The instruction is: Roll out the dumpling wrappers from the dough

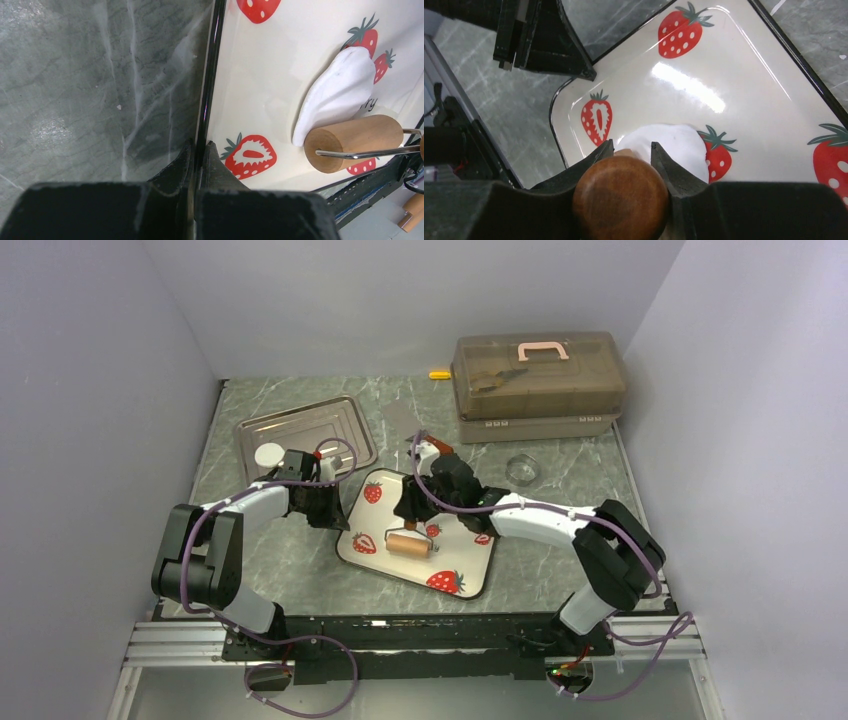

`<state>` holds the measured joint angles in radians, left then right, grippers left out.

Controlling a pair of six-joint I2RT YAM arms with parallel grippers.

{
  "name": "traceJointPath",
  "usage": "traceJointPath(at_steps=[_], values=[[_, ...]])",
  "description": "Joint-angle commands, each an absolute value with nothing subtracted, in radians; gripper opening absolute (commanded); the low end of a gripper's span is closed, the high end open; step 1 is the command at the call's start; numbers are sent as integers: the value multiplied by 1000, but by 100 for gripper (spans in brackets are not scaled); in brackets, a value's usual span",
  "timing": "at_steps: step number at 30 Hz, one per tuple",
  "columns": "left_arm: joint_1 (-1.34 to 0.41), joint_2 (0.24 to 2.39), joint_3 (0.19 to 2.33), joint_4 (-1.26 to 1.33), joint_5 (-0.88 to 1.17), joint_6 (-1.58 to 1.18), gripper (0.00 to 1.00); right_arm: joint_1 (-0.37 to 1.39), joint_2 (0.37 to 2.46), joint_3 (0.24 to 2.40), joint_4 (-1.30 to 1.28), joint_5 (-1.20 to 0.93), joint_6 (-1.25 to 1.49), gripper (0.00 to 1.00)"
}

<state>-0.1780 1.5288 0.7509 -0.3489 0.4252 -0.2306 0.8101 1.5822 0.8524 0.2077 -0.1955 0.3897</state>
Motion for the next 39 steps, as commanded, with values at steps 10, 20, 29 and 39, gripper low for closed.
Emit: traceJointPath(at_steps=[10, 20, 29, 39], values=[[-160, 1504, 747, -326, 355, -238, 0, 736, 1518, 1178, -16, -401, 310, 0], [-159, 1497, 744, -324, 352, -239, 0, 704, 1752, 1060, 105, -430, 231, 0], [-158, 1504, 747, -326, 354, -238, 0, 737, 1772, 780, 117, -331, 208, 0], [-158, 1516, 750, -329, 357, -239, 0, 809, 1755, 658, 129, -305, 264, 0]])
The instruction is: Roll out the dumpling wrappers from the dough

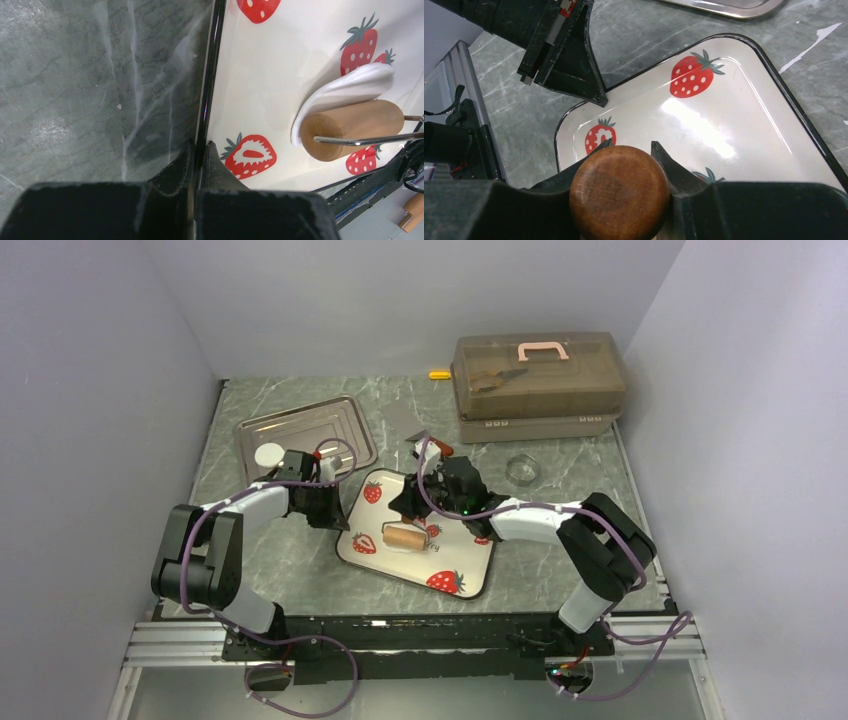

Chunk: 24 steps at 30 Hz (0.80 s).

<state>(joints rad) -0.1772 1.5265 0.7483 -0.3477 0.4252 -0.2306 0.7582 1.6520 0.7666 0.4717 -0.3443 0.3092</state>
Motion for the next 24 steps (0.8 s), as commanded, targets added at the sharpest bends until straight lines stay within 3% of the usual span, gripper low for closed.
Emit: traceJointPath(at_steps=[1, 18, 24], values=[[-158, 1513, 750, -328, 358, -239, 0, 811, 1760, 660, 131, -305, 269, 0], [-158, 1504, 745, -324, 357, -239, 0, 880, 1743, 724, 61, -331, 256, 0], [-156, 1512, 750, -327, 358, -239, 0, 862, 1613, 852, 8, -397, 279, 0]])
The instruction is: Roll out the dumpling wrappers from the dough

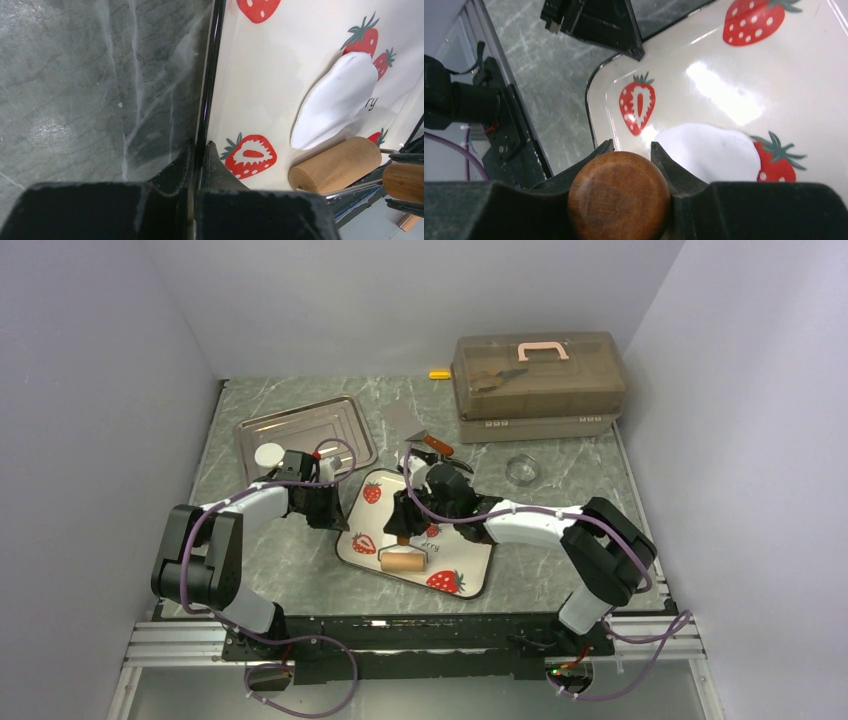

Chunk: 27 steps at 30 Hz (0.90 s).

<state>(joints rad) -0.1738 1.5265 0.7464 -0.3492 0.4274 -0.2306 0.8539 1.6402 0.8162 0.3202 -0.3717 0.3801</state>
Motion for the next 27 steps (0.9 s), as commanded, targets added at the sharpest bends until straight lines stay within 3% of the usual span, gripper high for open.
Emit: traceJointPath(at_steps=[1, 5, 12, 17, 27], values=[[-156, 1514, 750, -328, 359, -239, 0, 844, 1594, 888, 14, -434, 284, 0], [-156, 1509, 747, -325, 357, -240, 0, 744, 1571, 1007, 69, -548, 289, 0], [-156, 1501, 745, -322, 355, -239, 0, 677, 1729, 1140, 113, -662, 234, 0], [-156, 1506, 748, -325, 356, -240, 0, 666, 1847, 1162, 64, -631, 125, 0], [-150, 1511, 748, -326, 359, -239, 0, 709, 1847, 843, -6, -486, 64, 0]])
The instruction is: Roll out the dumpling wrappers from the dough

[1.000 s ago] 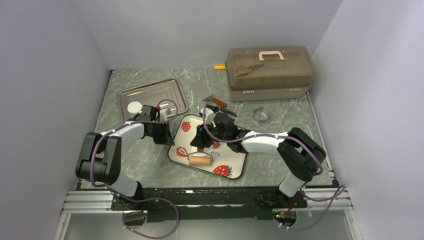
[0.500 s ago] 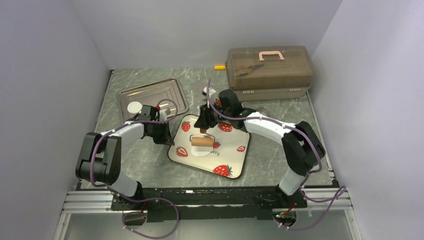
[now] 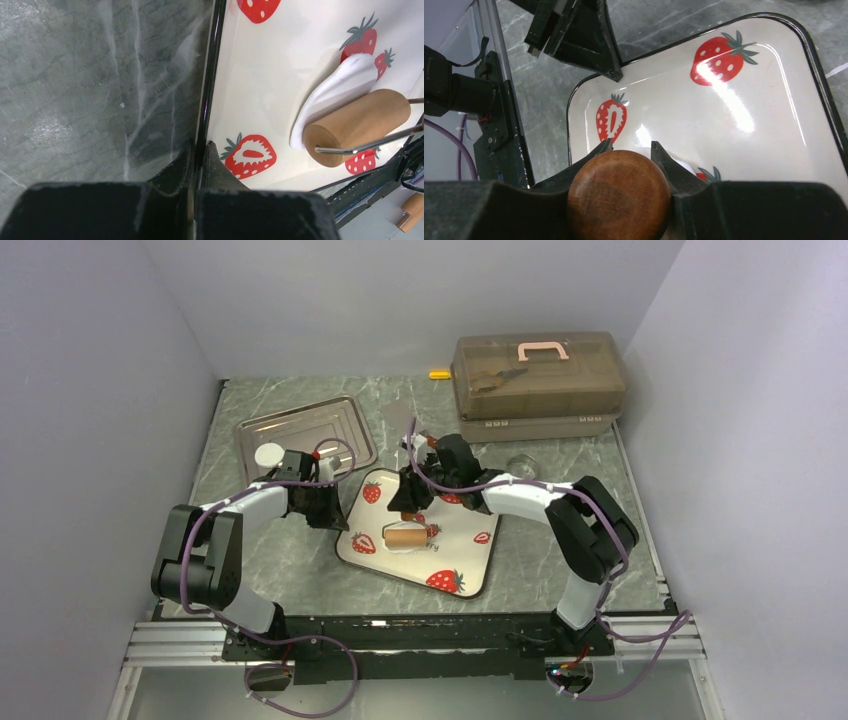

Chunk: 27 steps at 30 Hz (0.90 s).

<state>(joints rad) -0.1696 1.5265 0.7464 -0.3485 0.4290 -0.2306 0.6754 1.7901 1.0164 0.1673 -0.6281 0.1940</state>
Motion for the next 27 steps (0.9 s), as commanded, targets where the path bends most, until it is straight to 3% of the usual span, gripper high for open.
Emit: traceJointPath(at_steps=[1, 27], values=[[-150, 1514, 750, -328, 359, -240, 0, 721, 1848, 812, 12, -481, 74, 0], [-150, 1508, 744, -324, 362, -240, 0, 848, 1803, 667, 81, -455, 163, 0]])
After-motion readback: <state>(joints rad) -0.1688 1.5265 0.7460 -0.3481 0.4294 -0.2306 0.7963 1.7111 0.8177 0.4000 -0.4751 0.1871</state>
